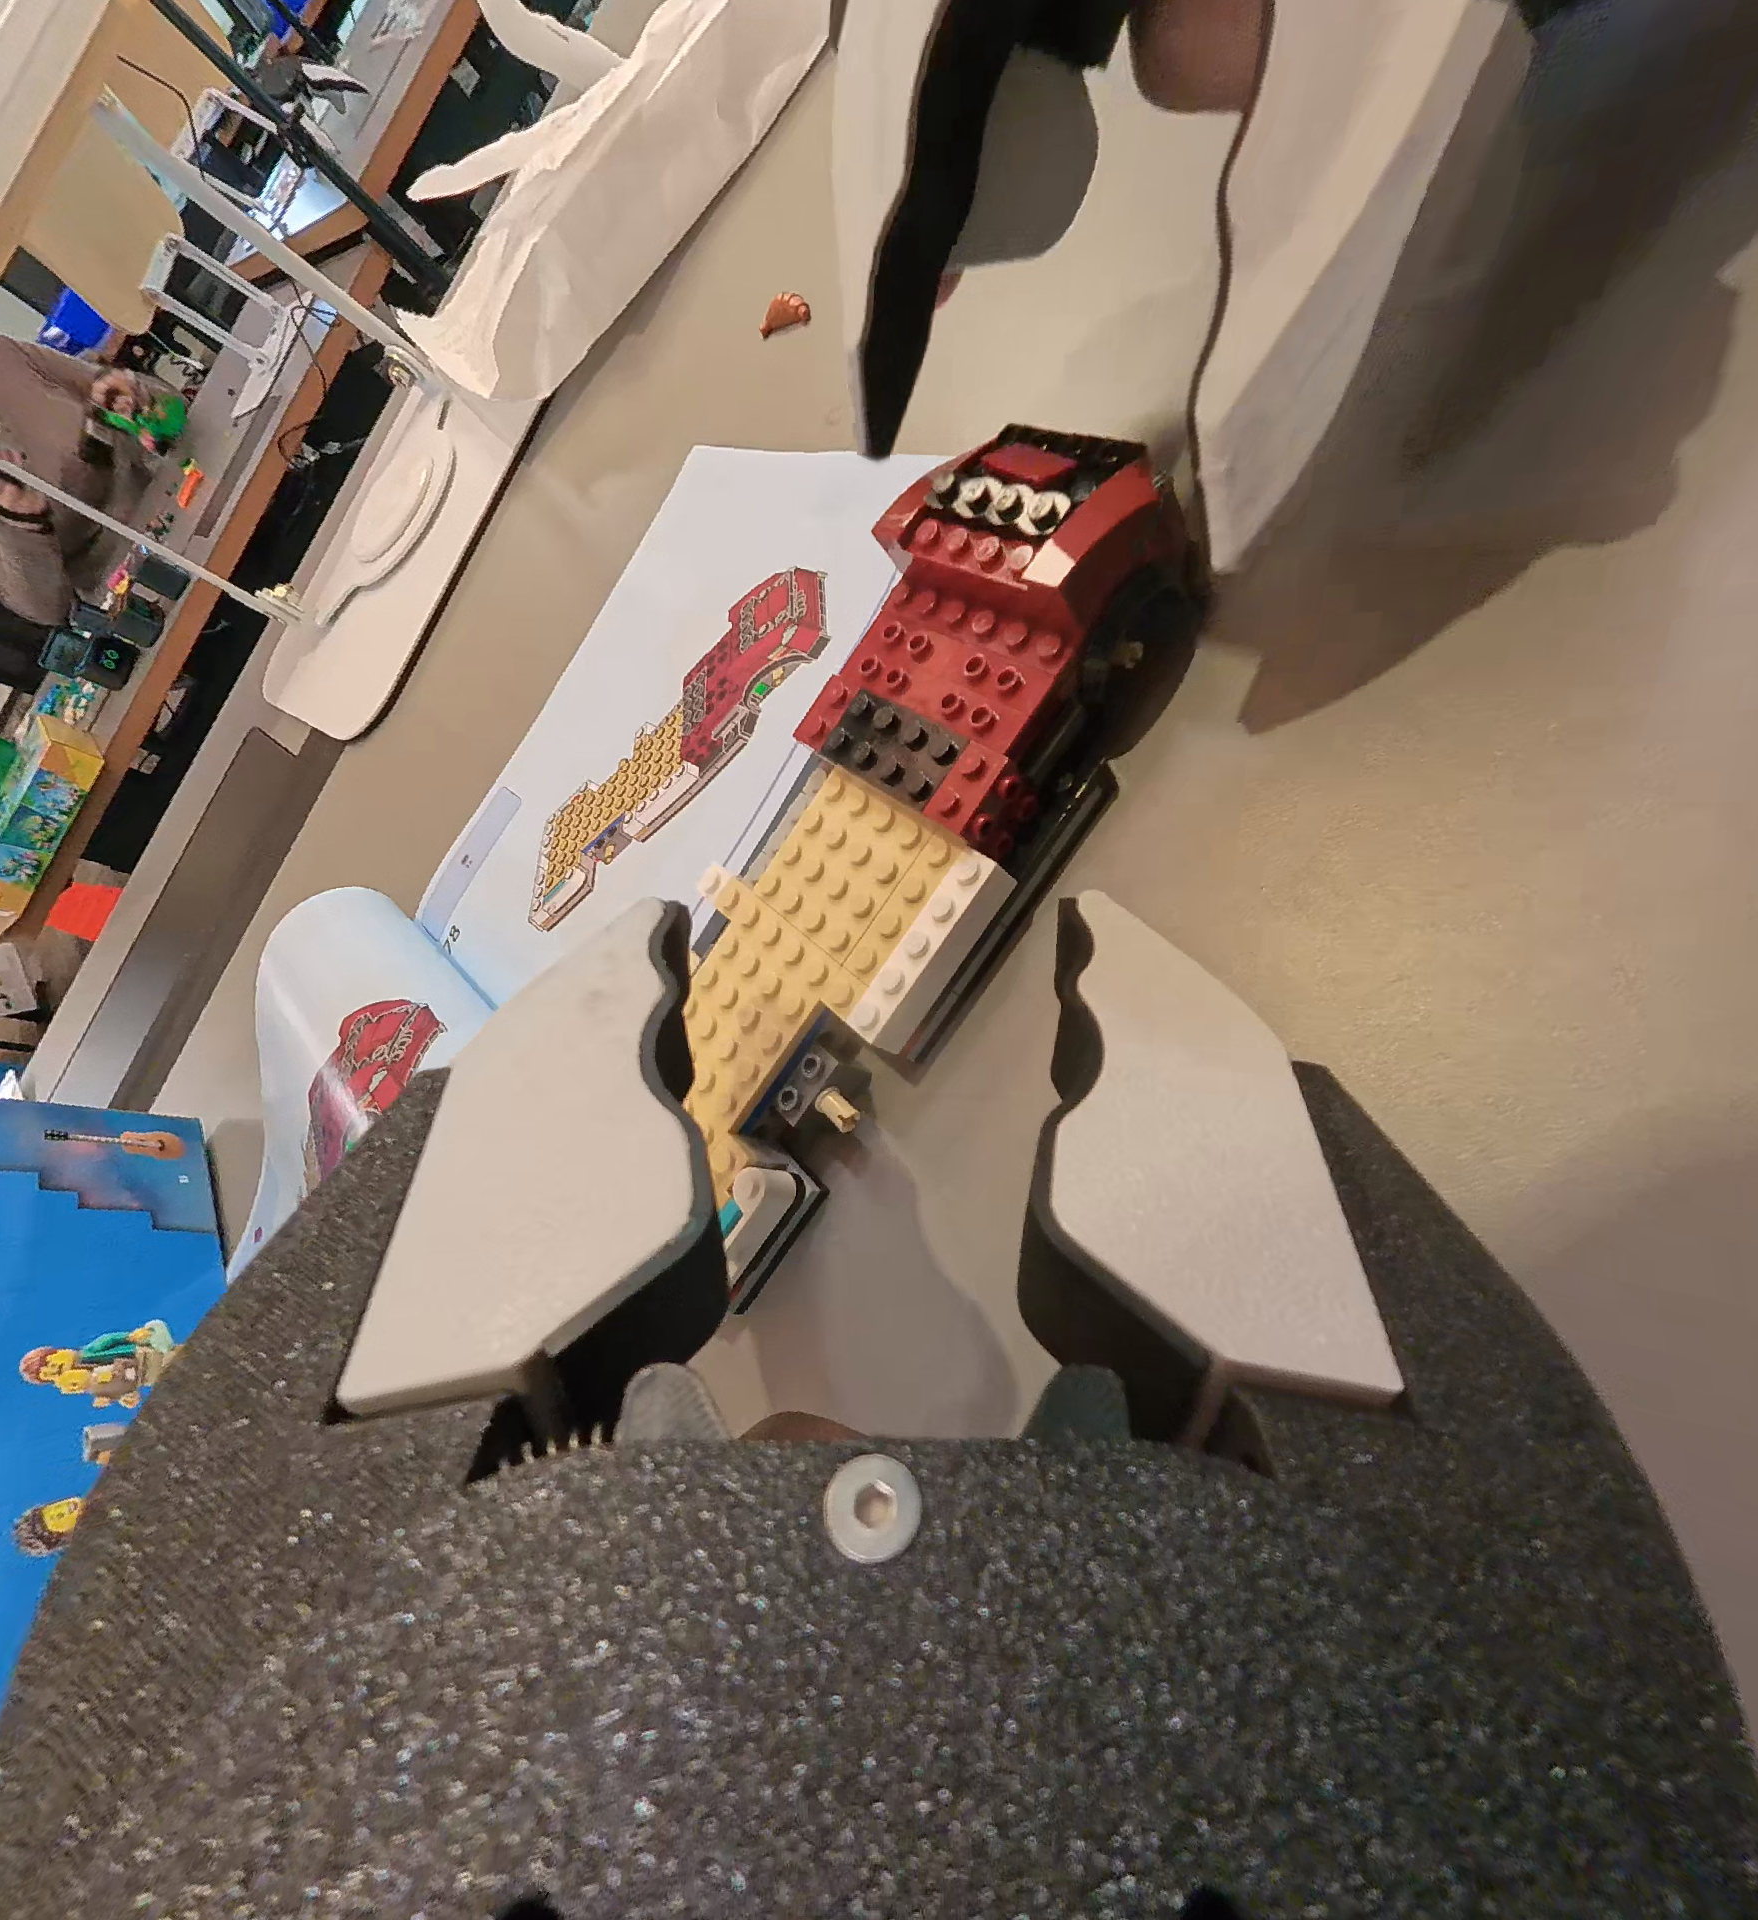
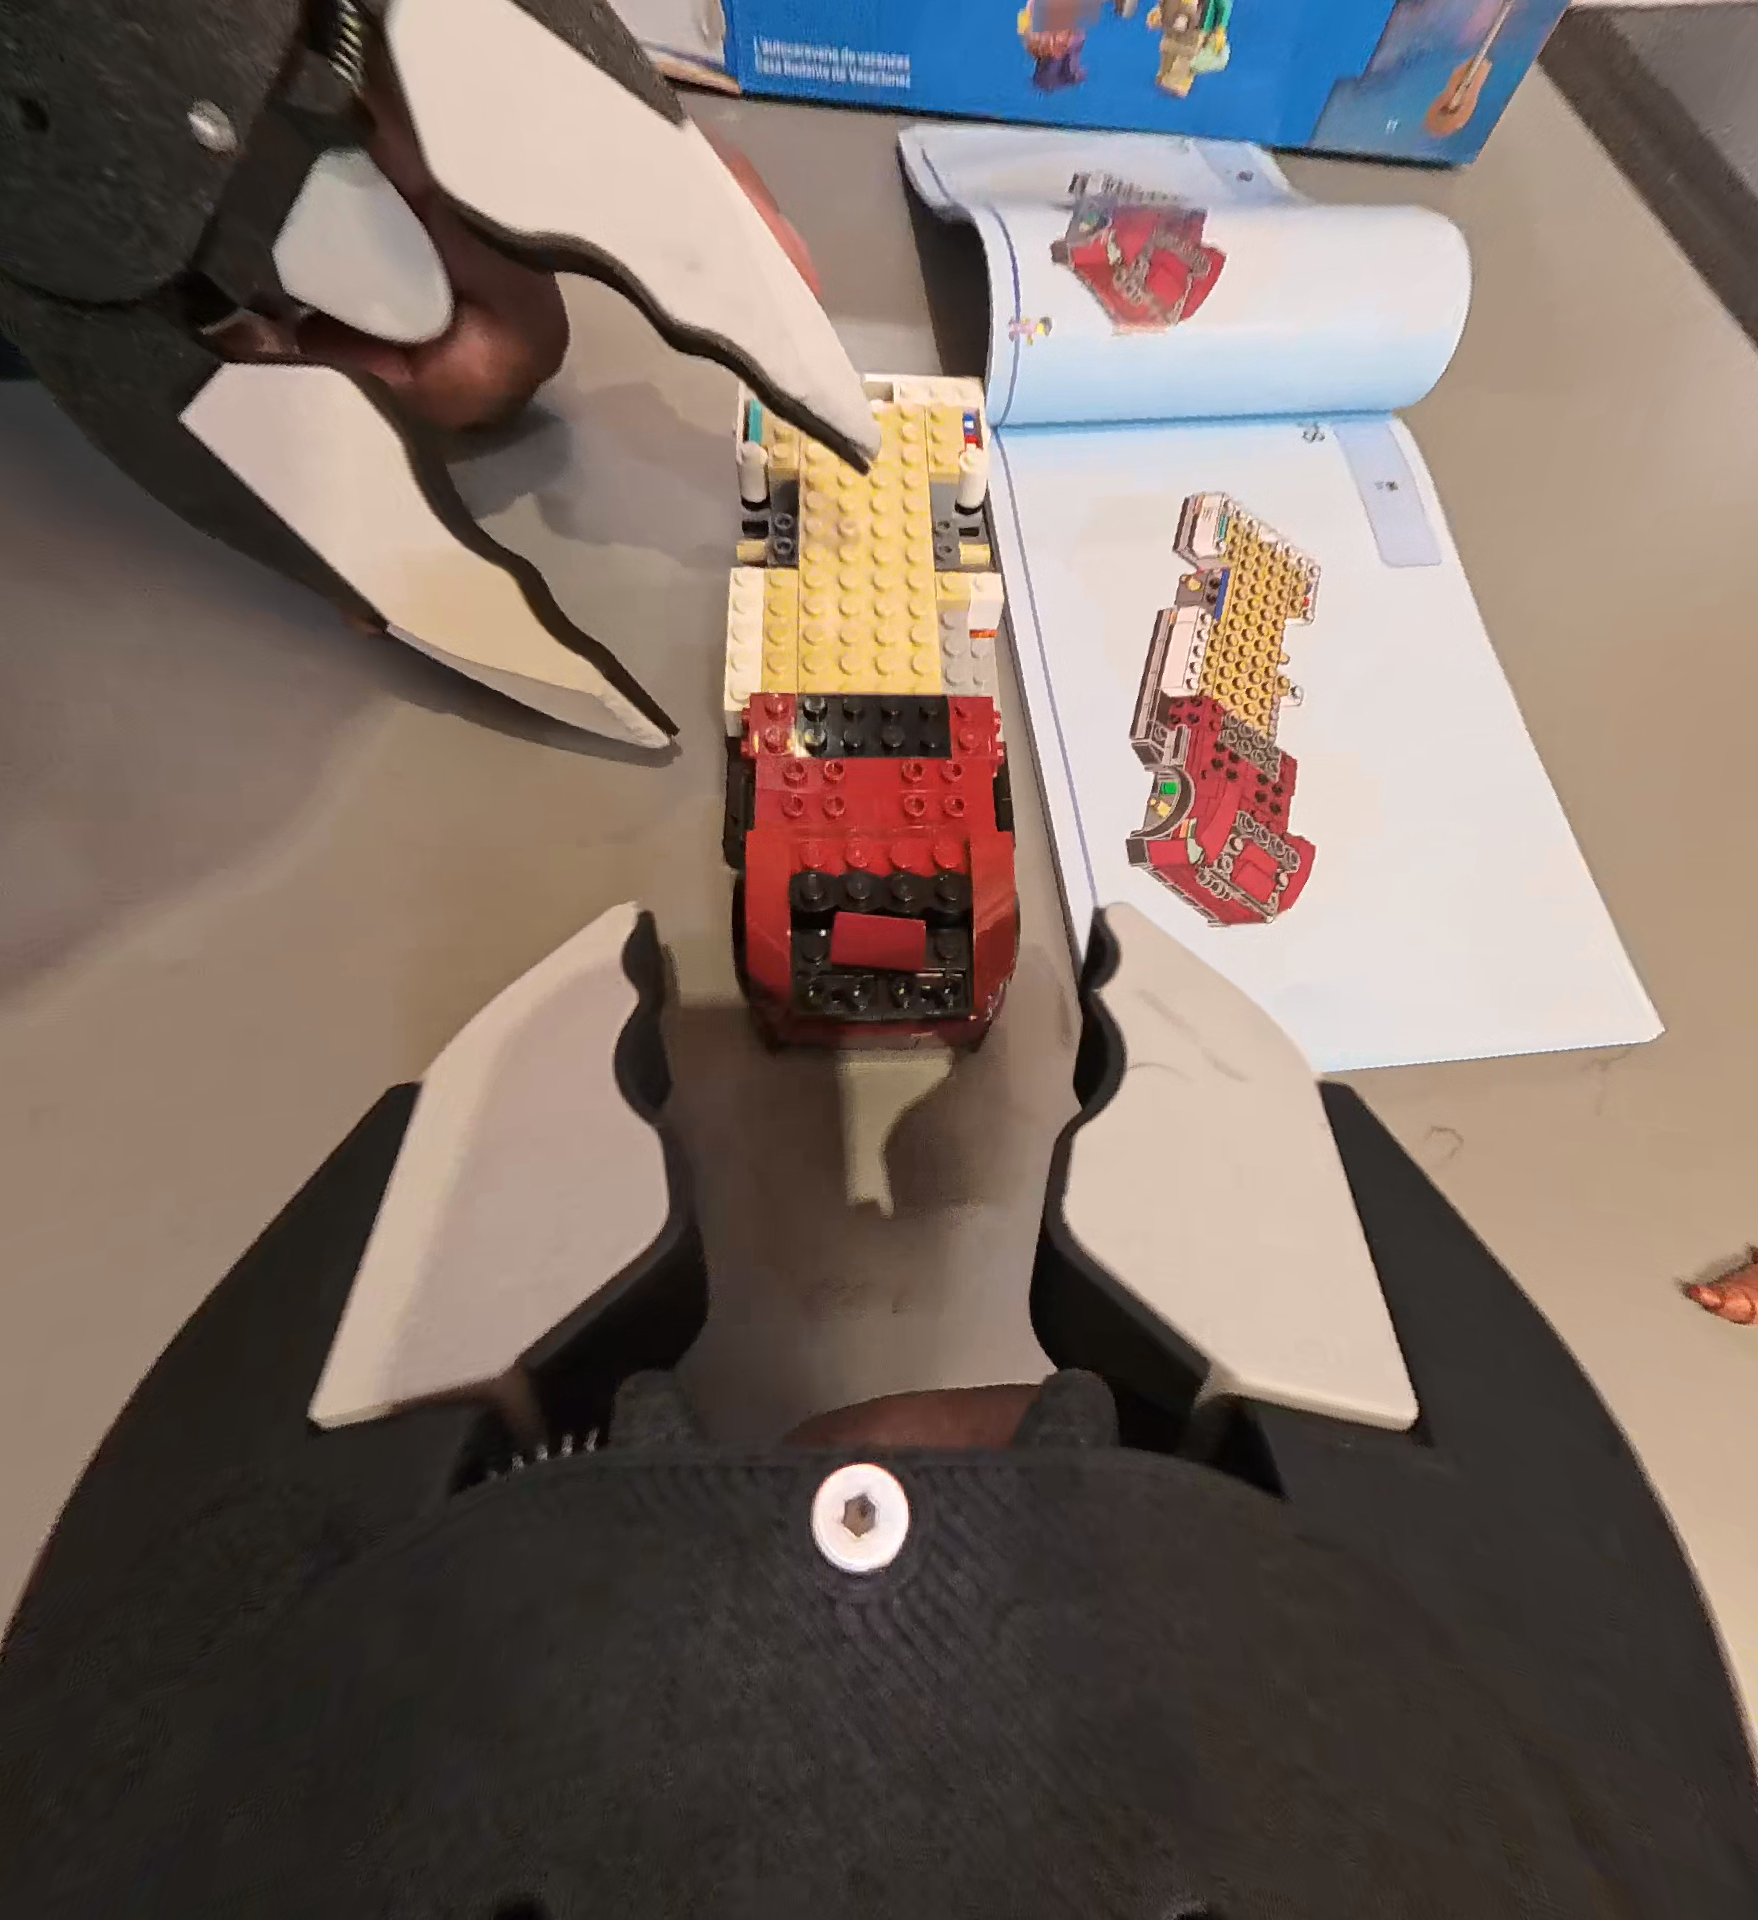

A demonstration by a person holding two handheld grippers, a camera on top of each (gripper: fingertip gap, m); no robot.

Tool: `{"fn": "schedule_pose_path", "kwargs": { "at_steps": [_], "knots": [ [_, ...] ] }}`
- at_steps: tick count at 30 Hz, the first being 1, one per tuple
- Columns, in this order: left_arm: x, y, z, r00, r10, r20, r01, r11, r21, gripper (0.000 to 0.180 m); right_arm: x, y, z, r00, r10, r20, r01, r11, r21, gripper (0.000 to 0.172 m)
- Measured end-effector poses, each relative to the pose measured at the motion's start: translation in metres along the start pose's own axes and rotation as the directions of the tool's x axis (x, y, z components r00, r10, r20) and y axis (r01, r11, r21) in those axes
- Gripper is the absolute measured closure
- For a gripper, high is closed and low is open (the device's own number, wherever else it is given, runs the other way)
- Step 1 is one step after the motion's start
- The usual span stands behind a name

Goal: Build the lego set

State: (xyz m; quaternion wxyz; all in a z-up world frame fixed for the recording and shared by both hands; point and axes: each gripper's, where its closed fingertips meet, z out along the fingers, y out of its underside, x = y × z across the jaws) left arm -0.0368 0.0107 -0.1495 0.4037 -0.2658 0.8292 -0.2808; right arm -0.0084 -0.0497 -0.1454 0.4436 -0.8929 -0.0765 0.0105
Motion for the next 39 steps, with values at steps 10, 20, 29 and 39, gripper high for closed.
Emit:
{"fn": "schedule_pose_path", "kwargs": {
  "at_steps": [10, 20, 29, 39],
  "knots": [
    [0.005, -0.004, 0.001, 0.997, 0.080, 0.016, -0.080, 0.997, 0.000, 0.112, 0.002, 0.012, 0.021, 1.000, 0.009, 0.021, -0.006, 0.993, -0.114, 0.107],
    [0.007, -0.011, 0.006, 0.983, 0.171, 0.068, -0.169, 0.985, -0.031, 0.112, -0.001, 0.005, 0.022, 1.000, 0.015, 0.013, -0.014, 0.996, -0.087, 0.110],
    [0.012, -0.017, 0.017, 0.946, 0.314, 0.082, -0.306, 0.947, -0.093, 0.117, -0.001, -0.002, 0.019, 0.997, 0.070, 0.024, -0.069, 0.997, -0.045, 0.110],
    [-0.003, -0.024, 0.027, 0.864, 0.445, 0.234, -0.417, 0.895, -0.161, 0.115, -0.005, -0.019, 0.011, 0.993, 0.101, 0.054, -0.103, 0.994, 0.032, 0.110]
  ]
}}
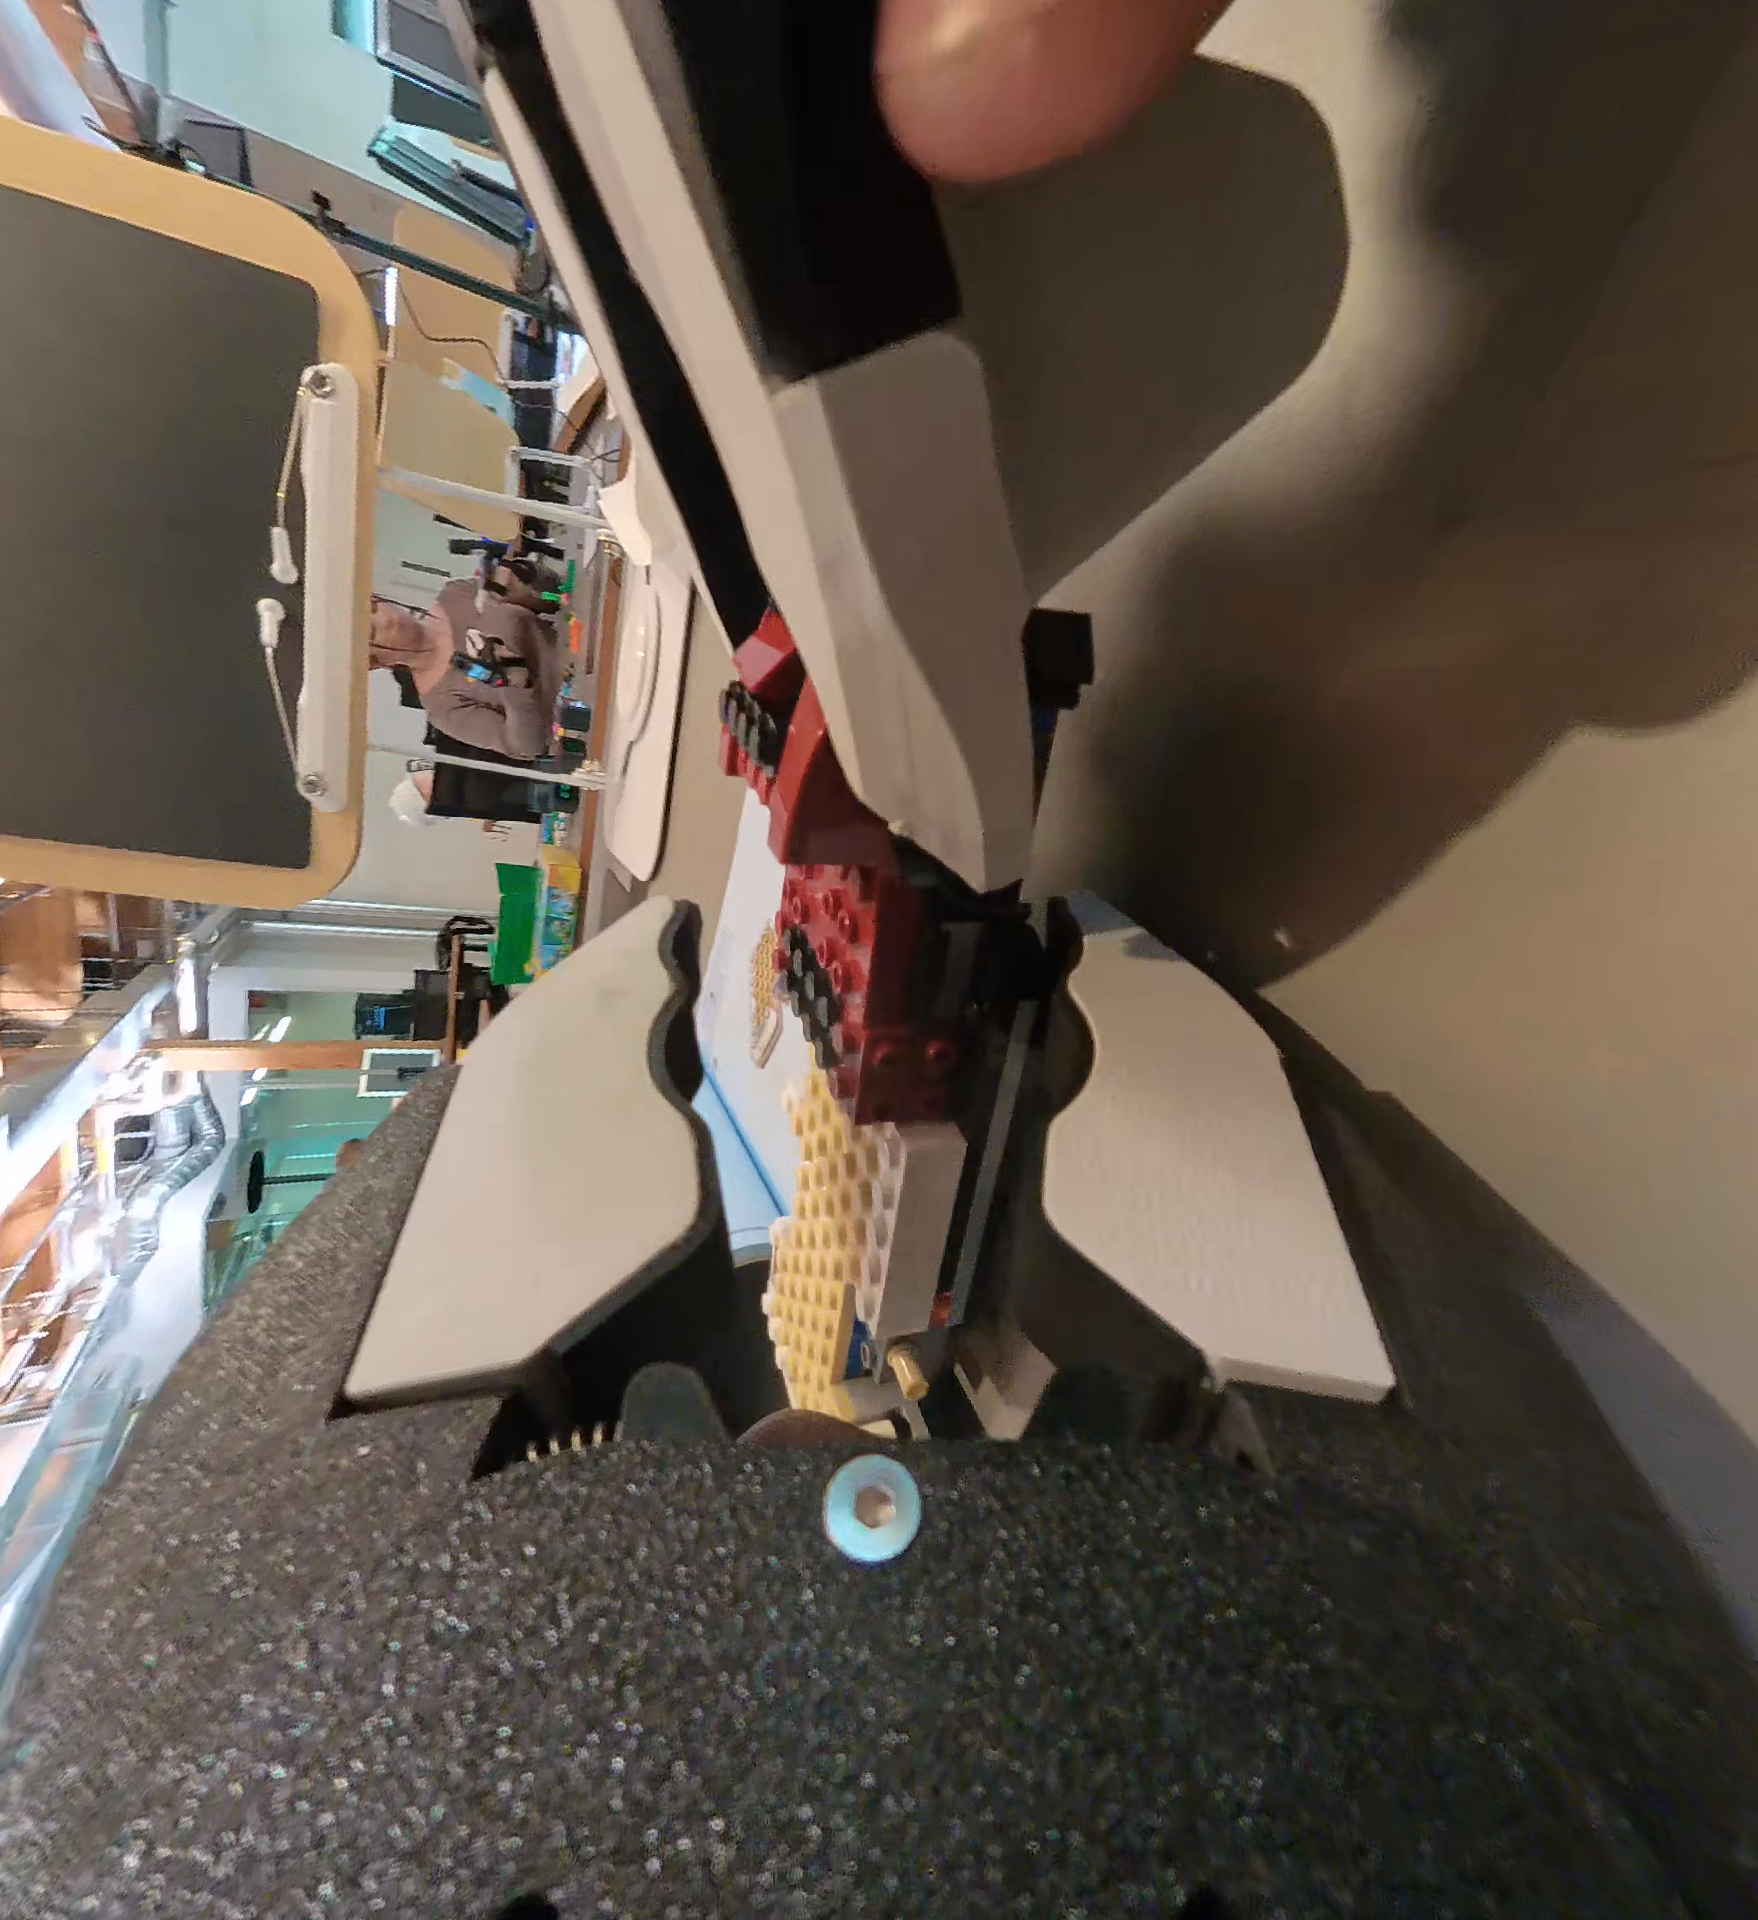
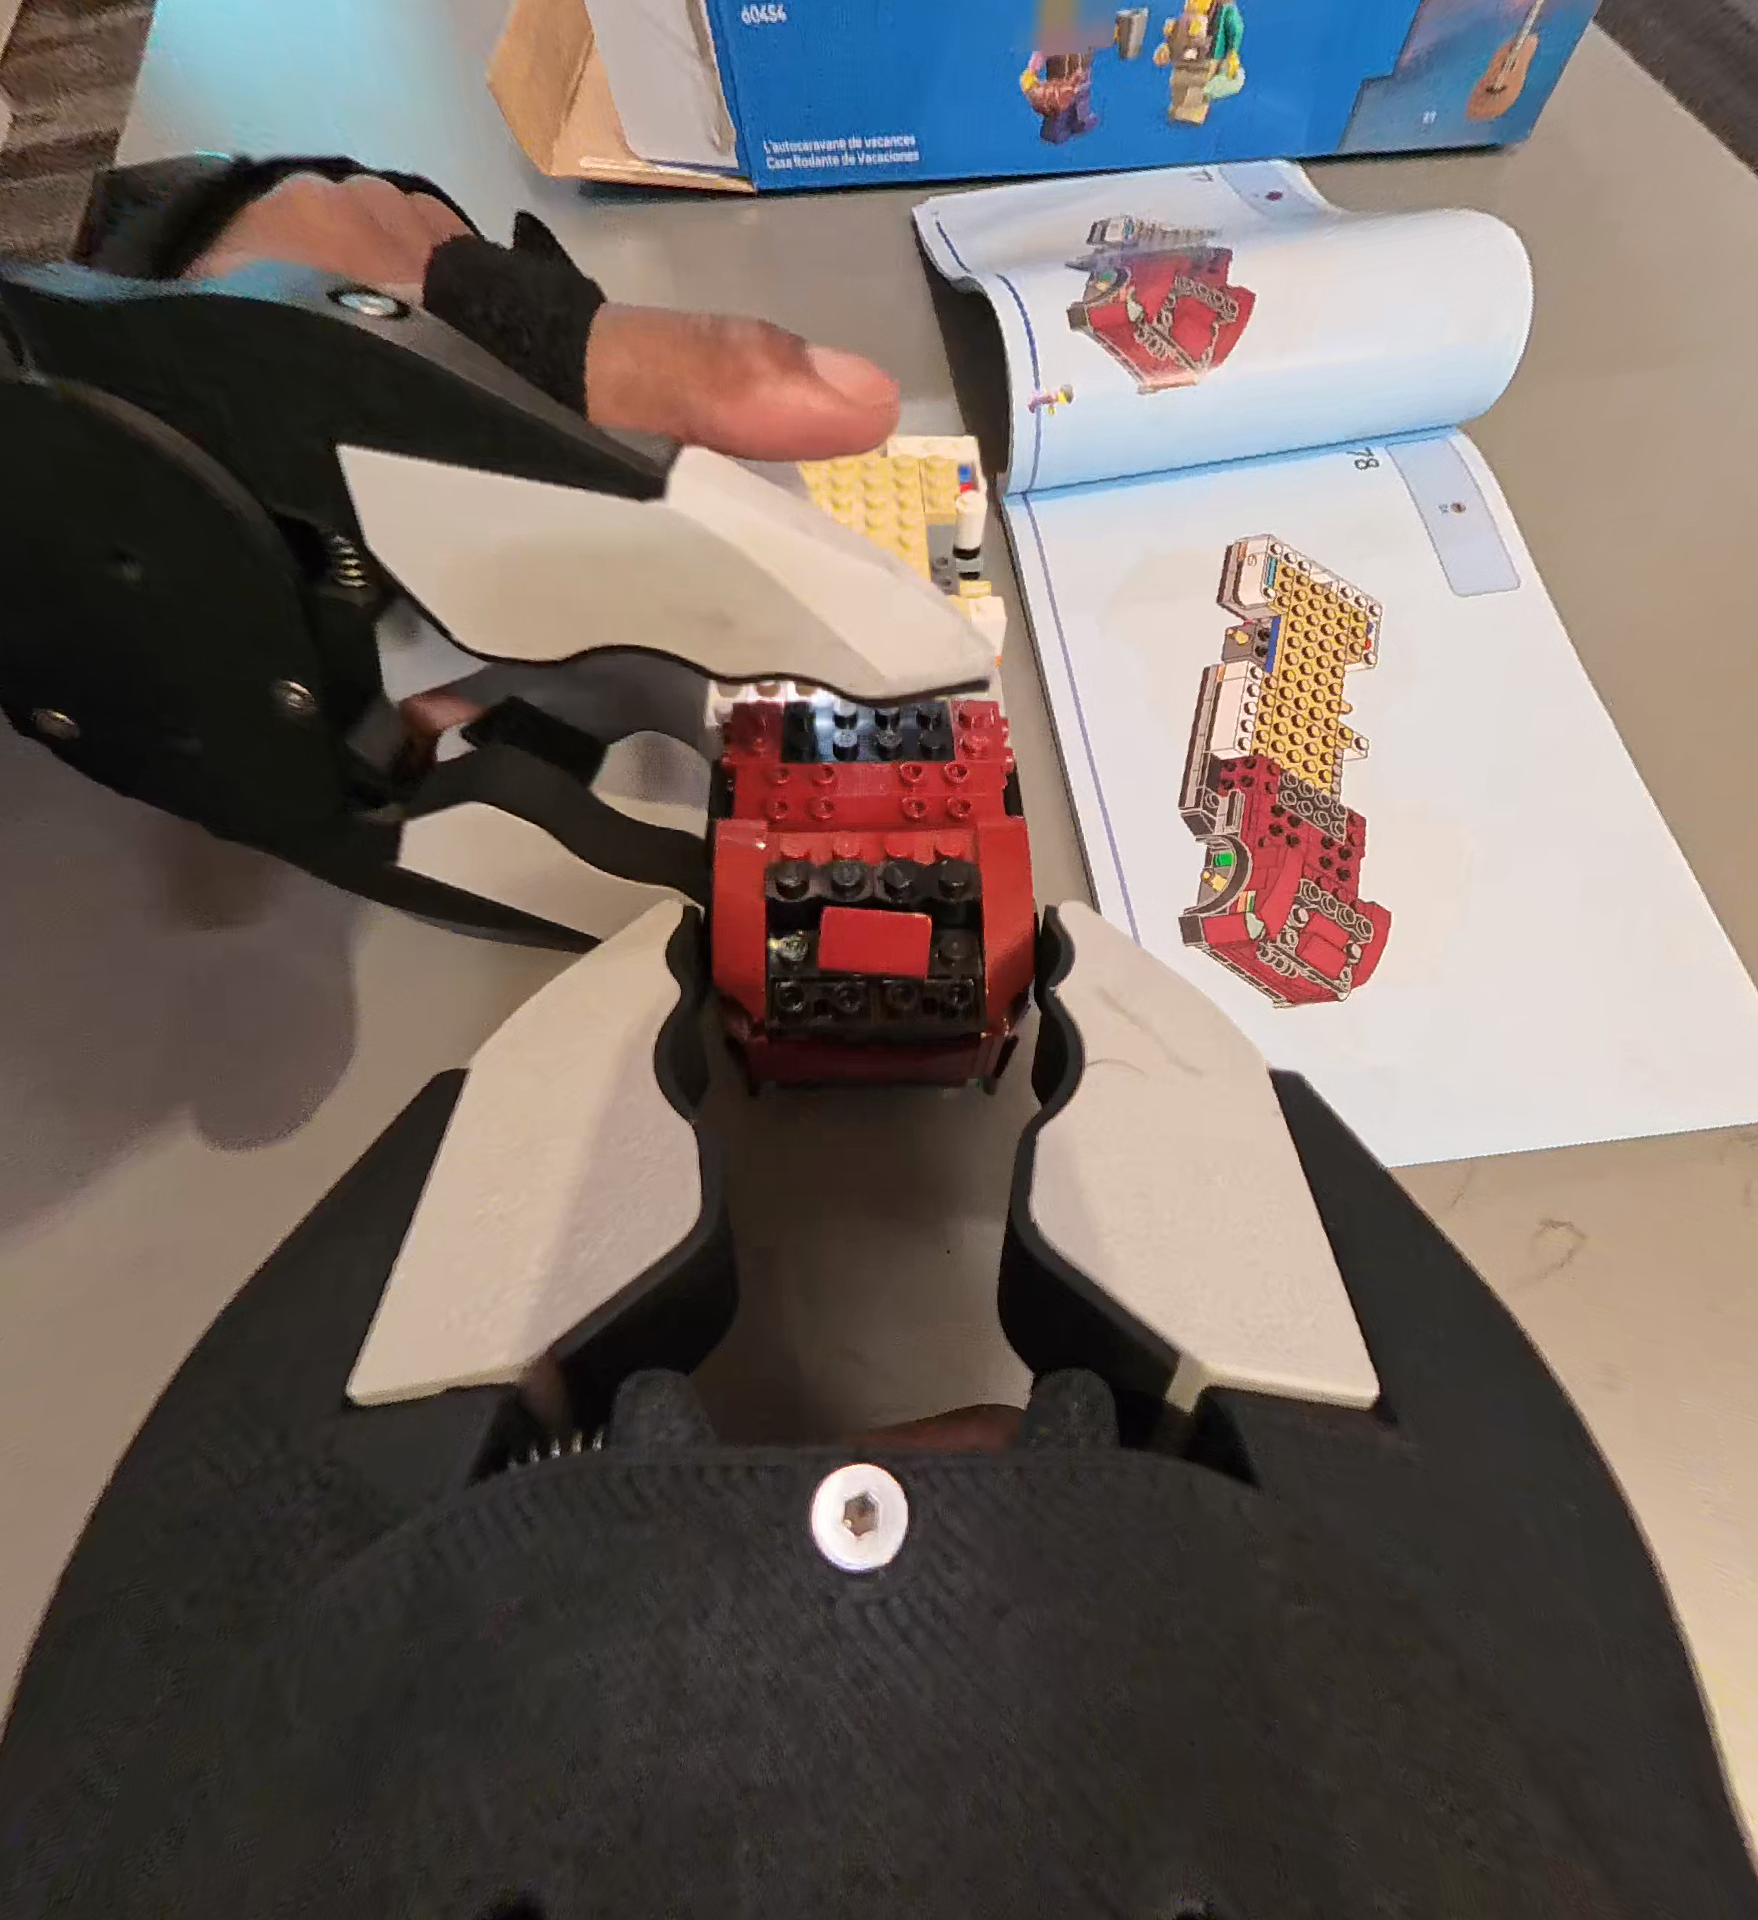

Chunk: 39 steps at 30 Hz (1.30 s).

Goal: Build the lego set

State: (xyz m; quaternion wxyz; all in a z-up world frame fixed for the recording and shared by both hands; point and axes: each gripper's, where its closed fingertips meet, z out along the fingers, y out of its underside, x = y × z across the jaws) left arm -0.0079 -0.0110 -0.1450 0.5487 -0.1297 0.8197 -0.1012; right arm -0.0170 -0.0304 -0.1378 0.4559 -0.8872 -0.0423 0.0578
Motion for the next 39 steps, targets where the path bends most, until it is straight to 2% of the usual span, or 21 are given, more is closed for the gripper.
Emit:
{"fn": "schedule_pose_path", "kwargs": {
  "at_steps": [6, 13, 17, 20, 25, 30, 39],
  "knots": [
    [-0.001, -0.004, 0.002, 0.999, 0.031, 0.031, -0.031, 0.999, 0.010, 0.116, 0.000, -0.003, -0.001, 1.000, 0.005, -0.006, -0.005, 1.000, 0.025, 0.110],
    [0.001, -0.001, 0.008, 0.997, 0.065, 0.039, -0.065, 0.998, -0.012, 0.131, -0.007, -0.009, -0.002, 1.000, -0.017, 0.007, 0.017, 0.998, 0.053, 0.110],
    [-0.003, -0.001, 0.008, 0.989, 0.120, 0.083, -0.119, 0.993, -0.018, 0.135, -0.006, -0.011, -0.002, 1.000, -0.012, -0.003, 0.013, 0.997, 0.072, 0.110],
    [-0.006, -0.002, 0.006, 0.978, 0.169, 0.123, -0.170, 0.985, -0.006, 0.144, -0.006, -0.015, -0.006, 0.999, -0.042, -0.021, 0.044, 0.993, 0.111, 0.111],
    [-0.007, -0.005, 0.006, 0.974, 0.178, 0.141, -0.183, 0.983, 0.022, 0.144, -0.009, -0.028, -0.023, 0.994, -0.100, -0.040, 0.106, 0.975, 0.197, 0.114],
    [-0.010, -0.006, 0.005, 0.960, 0.226, 0.165, -0.232, 0.973, 0.019, 0.144, -0.014, -0.025, -0.042, 0.957, -0.268, -0.114, 0.287, 0.932, 0.219, 0.116],
    [-0.036, -0.014, -0.006, 0.925, 0.311, 0.220, -0.321, 0.947, 0.011, 0.145, -0.022, -0.027, -0.066, 0.816, -0.499, -0.291, 0.563, 0.800, 0.208, 0.114]
  ]
}}
